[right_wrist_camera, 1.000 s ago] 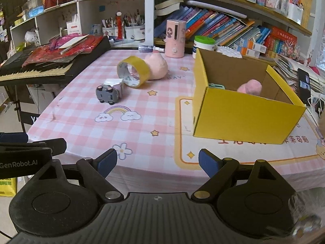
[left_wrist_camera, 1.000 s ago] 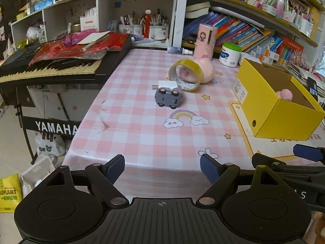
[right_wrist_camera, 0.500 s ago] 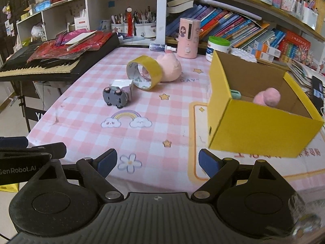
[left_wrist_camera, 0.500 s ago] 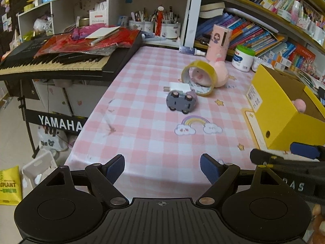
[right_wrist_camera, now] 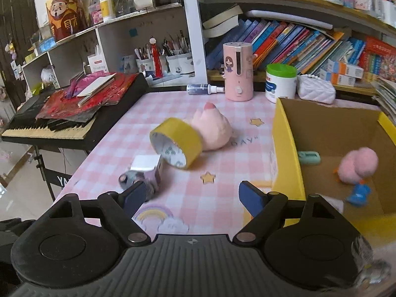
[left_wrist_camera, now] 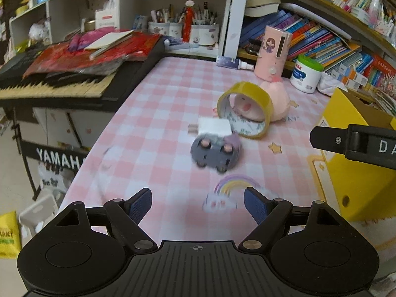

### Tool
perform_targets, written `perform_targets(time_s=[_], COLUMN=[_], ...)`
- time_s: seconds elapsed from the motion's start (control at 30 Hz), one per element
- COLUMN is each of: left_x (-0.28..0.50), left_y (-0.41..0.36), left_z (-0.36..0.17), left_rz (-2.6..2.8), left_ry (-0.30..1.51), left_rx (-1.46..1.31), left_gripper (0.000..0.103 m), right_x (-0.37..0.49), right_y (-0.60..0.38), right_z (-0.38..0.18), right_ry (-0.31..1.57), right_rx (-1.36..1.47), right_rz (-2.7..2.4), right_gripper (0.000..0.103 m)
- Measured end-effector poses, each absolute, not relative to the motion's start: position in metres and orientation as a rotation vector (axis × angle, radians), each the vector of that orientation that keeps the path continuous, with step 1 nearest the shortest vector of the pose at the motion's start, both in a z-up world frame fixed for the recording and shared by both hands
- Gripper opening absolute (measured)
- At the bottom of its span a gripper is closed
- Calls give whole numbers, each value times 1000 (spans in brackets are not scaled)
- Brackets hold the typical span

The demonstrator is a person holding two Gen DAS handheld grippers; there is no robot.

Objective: Organize objects
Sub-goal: 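Grasp the yellow tape roll with the right tool while the left grasps the grey truck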

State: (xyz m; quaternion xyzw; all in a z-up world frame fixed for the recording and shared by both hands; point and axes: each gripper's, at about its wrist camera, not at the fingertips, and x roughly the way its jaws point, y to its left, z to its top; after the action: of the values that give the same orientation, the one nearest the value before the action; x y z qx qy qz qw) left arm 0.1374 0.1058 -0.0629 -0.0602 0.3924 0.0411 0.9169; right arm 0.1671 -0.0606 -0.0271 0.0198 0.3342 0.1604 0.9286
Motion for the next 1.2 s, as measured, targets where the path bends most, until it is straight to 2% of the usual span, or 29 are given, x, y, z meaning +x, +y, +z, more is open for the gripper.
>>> perform_targets(time_s=[0.43,0.5,0.53,0.9,0.93,1.03,1.1,1.17,1.2], left_x=[225,229,232,214,211,201,195,189,186], left_y=[75,76,77,98,102,111,115,118,120], left_z=[-100,-105,-106,-91,-88,-80,-76,-72,-70], left_rz=[93,102,97,95,98,110,117,122,123], left_ry=[829,842,851,845,846,844,839,833,830], left_rx=[7,1,-4,-81,-94,-128,-144,-158,-164], left_gripper=[82,78,70,69,69,69,69,69,69], right_x=[241,246,249,285,289,302,308,310,310], right_y=[-54,-53,-52,-15,-10,2,10,14,16], right_z=[-32,-34,-35,-61,-64,-74,-80,-83,-84], right_ry=[719,729,732,729,729,733,718,686,673], right_rx=[24,30,29,-107,-118,-138,-168,-200,-222], right_rz=[378,394,399,411,407,392,376,364,357], right_gripper=[82,82,82,82,79,60,53,38,36])
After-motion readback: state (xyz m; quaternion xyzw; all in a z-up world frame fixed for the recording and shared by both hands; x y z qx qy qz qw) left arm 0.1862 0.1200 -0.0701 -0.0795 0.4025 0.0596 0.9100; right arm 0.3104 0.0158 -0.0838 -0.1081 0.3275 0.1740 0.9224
